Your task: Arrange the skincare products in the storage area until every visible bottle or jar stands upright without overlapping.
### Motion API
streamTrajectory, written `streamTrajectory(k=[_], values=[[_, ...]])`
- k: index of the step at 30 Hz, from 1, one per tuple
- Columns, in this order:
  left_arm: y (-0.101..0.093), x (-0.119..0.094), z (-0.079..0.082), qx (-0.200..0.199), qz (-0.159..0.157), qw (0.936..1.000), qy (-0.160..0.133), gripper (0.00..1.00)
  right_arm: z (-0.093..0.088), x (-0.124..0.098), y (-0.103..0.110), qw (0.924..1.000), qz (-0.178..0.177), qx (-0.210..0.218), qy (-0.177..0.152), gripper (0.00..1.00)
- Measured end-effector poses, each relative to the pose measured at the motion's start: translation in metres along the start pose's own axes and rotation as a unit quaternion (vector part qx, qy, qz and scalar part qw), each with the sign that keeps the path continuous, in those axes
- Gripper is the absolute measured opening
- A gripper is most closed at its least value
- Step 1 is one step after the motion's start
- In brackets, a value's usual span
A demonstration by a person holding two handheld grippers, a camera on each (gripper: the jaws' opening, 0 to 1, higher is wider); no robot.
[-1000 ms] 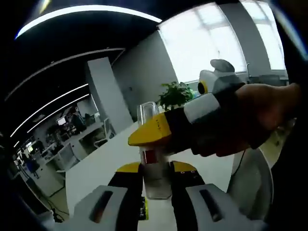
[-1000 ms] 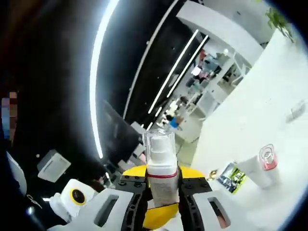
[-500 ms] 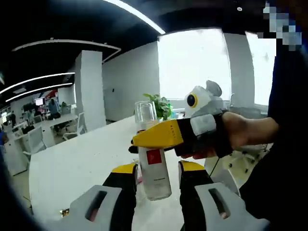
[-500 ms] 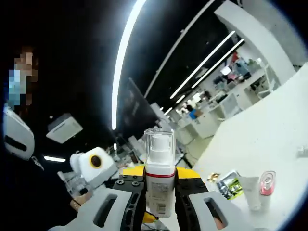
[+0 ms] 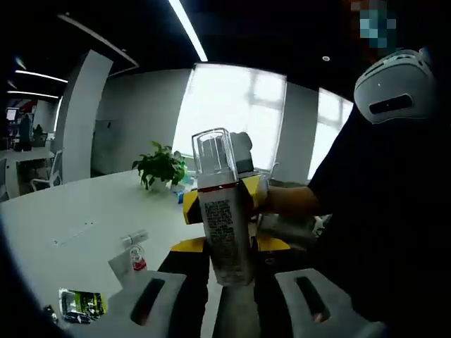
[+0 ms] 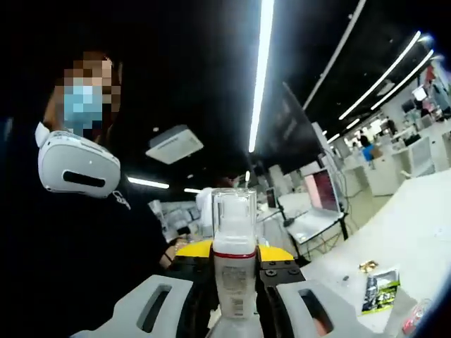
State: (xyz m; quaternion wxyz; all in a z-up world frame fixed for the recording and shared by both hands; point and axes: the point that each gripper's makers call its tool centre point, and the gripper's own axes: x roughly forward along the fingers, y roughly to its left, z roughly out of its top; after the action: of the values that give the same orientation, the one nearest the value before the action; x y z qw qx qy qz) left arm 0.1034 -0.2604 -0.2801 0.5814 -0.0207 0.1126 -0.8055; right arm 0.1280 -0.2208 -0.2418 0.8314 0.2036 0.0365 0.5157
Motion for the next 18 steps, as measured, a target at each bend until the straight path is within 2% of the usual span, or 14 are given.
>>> streamTrajectory(k=[1, 3, 6, 9, 18], values=[[0.005, 0.000, 0.001, -0.009, 0.016, 0.9998, -0.010, 0.20, 0.001, 0.000, -0.003, 1.0000, -0.009, 0.000, 0.000, 0.17], [0.015, -0.001, 0.001, -0.009, 0.049, 0.9985, -0.021, 0.19, 0.004, 0.001, -0.017, 0.9987, -0.049, -0.013, -0.004, 0.17], [0.024, 0.001, -0.002, -0.001, 0.095, 0.9950, -0.033, 0.18, 0.001, 0.001, -0.023, 0.9960, -0.082, -0.037, 0.005, 0.19], [0.022, 0.000, -0.005, 0.005, 0.099, 0.9946, -0.031, 0.18, -0.007, 0.000, -0.021, 0.9920, -0.093, -0.081, 0.026, 0.21], [0.018, -0.001, -0.006, 0.029, 0.074, 0.9964, -0.031, 0.18, -0.010, -0.009, -0.010, 0.9922, -0.082, -0.087, 0.035, 0.21]])
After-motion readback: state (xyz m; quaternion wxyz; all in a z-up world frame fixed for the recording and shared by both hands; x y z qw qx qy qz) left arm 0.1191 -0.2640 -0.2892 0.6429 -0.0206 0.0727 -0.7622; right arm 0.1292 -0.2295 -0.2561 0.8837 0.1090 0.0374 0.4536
